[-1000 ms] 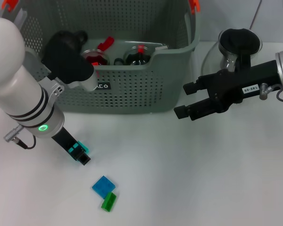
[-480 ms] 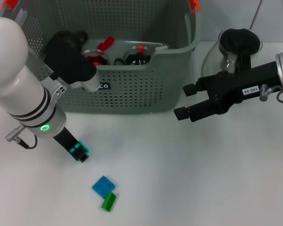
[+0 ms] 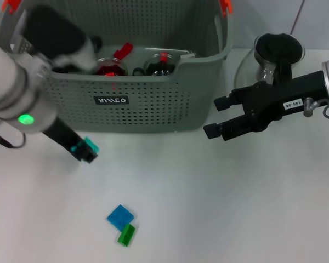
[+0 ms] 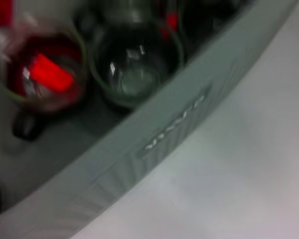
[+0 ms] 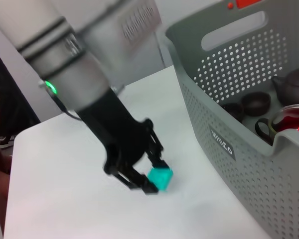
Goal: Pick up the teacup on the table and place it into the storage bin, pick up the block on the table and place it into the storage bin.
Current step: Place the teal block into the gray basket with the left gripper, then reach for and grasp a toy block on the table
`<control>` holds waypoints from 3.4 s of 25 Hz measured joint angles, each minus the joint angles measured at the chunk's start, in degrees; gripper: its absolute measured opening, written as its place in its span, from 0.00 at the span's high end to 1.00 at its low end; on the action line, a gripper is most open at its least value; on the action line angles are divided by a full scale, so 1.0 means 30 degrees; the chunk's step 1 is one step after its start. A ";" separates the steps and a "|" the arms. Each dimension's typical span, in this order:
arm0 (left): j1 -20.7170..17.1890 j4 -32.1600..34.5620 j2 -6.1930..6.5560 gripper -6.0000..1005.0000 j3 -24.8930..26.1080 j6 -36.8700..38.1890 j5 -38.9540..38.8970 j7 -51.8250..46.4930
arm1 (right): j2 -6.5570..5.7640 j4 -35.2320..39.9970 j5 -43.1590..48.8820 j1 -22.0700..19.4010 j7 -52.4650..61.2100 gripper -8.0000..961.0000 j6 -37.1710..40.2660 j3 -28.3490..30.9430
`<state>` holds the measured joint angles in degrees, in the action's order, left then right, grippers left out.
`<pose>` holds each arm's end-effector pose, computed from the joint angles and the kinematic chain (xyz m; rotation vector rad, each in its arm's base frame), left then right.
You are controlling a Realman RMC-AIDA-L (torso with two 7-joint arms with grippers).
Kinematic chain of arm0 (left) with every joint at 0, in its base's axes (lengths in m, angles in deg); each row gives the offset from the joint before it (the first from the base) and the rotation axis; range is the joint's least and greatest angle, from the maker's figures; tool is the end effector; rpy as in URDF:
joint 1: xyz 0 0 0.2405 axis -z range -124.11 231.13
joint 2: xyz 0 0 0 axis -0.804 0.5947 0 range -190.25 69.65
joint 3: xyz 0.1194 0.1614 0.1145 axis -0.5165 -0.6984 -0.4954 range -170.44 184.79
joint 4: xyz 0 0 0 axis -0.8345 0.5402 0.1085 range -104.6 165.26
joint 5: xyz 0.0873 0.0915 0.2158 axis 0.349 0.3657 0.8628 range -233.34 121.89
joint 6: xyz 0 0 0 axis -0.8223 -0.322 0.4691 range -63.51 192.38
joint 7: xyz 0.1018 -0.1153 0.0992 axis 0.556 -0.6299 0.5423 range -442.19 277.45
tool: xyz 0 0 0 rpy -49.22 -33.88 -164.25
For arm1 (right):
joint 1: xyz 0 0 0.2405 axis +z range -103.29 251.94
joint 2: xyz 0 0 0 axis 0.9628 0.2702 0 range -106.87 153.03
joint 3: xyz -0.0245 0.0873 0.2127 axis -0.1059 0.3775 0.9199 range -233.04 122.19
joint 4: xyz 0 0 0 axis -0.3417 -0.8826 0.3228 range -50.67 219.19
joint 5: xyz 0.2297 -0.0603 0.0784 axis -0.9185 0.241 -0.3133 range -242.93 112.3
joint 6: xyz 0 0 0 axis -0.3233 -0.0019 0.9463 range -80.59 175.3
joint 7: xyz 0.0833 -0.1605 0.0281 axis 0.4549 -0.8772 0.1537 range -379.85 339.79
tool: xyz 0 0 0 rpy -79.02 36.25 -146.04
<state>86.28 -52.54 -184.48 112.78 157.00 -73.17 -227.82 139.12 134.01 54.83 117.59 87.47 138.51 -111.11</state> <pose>-0.1830 0.3856 0.0014 -2.4509 -0.9203 0.6010 0.1488 0.4084 -0.0138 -2.9925 0.6411 0.3206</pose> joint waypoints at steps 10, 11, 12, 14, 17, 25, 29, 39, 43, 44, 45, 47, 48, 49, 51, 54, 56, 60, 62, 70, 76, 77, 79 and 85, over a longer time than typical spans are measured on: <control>0.1781 -0.2911 0.1354 0.60 0.9831 0.4754 -0.9143 0.2000 | 0.0013 0.0014 -0.0018 0.0172 -0.0238 0.03 0.0185 0.0002; 0.2061 -0.2509 0.1608 0.60 1.0367 0.4500 -0.9761 0.2049 | 0.0011 0.0016 -0.0023 0.0212 -0.0244 0.03 0.0254 0.0006; 0.2310 -0.2068 0.1838 0.60 1.0719 0.4204 -1.0216 0.2103 | 0.0005 0.0016 -0.0024 0.0245 -0.0246 0.04 0.0276 0.0010; 0.3110 -0.0235 0.2491 0.60 1.1462 0.2798 -1.0912 0.2325 | -0.0013 0.0016 -0.0031 0.0304 -0.0256 0.04 0.0324 0.0012; 0.4144 0.3212 0.3446 0.60 1.1952 0.0292 -1.1480 0.2580 | -0.0034 0.0014 -0.0033 0.0340 -0.0320 0.04 0.0418 0.0007; 0.5942 1.1494 0.5383 0.60 1.2069 -0.5671 -1.2365 0.3955 | -0.0058 0.0033 -0.0033 0.0354 -0.0480 0.03 0.0436 0.0017; 0.6004 1.3333 0.5364 0.59 1.2116 -0.8503 -1.2530 0.3819 | -0.0064 0.0128 -0.0032 0.0451 -0.0486 0.03 0.0438 -0.0032; 0.5766 1.3829 0.5090 0.56 1.1535 -0.8445 -1.2370 0.3764 | -0.0052 0.0167 0.0061 0.0715 -0.0722 0.04 0.0554 -0.0161; 0.5565 1.2947 0.5070 0.42 1.1058 -0.7912 -1.2111 0.3029 | -0.0043 0.0160 0.0083 0.0797 -0.0732 0.03 0.0714 -0.0162; 0.5548 1.2810 0.5077 0.39 1.0899 -0.7884 -1.1863 0.2625 | -0.0044 0.0160 0.0086 0.0806 -0.0735 0.03 0.0736 -0.0162; 0.5551 1.2713 0.5111 0.35 1.0742 -0.7846 -1.1531 0.2165 | -0.0048 0.0161 0.0086 0.0807 -0.0736 0.03 0.0745 -0.0162; 0.5587 1.2640 0.5204 0.28 1.0664 -0.7694 -1.1069 0.1521 | -0.0062 0.0165 0.0088 0.0811 -0.0739 0.03 0.0759 -0.0162; 0.5598 1.2570 0.5256 0.25 1.0689 -0.7538 -1.0942 0.1325 | -0.0069 0.0170 0.0089 0.0813 -0.0747 0.03 0.0766 -0.0162; 0.5573 1.2404 0.5292 0.22 1.0743 -0.7280 -1.0900 0.1196 | -0.0070 0.0174 0.0090 0.0814 -0.0763 0.03 0.0773 -0.0161; 0.5383 1.1653 0.5277 0.16 1.0828 -0.6571 -1.0998 0.1139 | -0.0070 0.0175 0.0088 0.0814 -0.0786 0.03 0.0785 -0.0162; 0.5004 1.0077 0.5071 0.08 1.0758 -0.5665 -1.0975 0.1066 | -0.0069 0.0175 0.0088 0.0815 -0.0801 0.03 0.0802 -0.0163; 0.4823 0.9104 0.4942 0.06 1.0708 -0.4944 -1.0905 0.0809 | -0.0080 0.0176 0.0088 0.0802 -0.0827 0.03 0.0803 -0.0161; 0.4700 0.8475 0.4818 0.04 1.0682 -0.4445 -1.0988 0.0714 | -0.0094 0.0127 0.0087 0.0756 -0.0956 0.03 0.0802 -0.0137; 0.4721 0.8452 0.4725 0.05 1.0665 -0.4363 -1.1018 0.0801 | -0.0096 0.0087 0.0087 0.0740 -0.0998 0.03 0.0801 -0.0114; 0.5035 0.8314 0.4931 0.06 0.9635 -0.2824 -1.0426 0.0557 | -0.0096 0.0057 0.0086 0.0759 -0.1003 0.04 0.0817 -0.0045; 0.4476 0.6649 0.4910 0.06 0.9885 0.0205 -1.0519 0.0417 | -0.0097 0.0039 0.0070 0.0778 -0.1002 0.03 0.0784 -0.0014; 0.4295 0.6031 0.4925 0.06 0.9887 0.0977 -1.0546 0.0496 | -0.0096 0.0032 0.0046 0.0777 -0.1002 0.03 0.0729 -0.0012; 0.3937 0.4902 0.4881 0.06 0.9890 0.2243 -1.0568 0.0734 | -0.0093 0.0028 -0.0001 0.0759 -0.1002 0.03 0.0683 0.0016; 0.2282 0.0254 0.3875 0.06 0.9869 0.6153 -1.1251 0.2262 | 0.0138 0.0015 -0.0034 0.0710 -0.1022 0.03 0.0520 0.0260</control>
<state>93.13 -51.78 -172.85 142.38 175.46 -106.92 -221.03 139.53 134.06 54.73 119.72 84.41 140.07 -110.33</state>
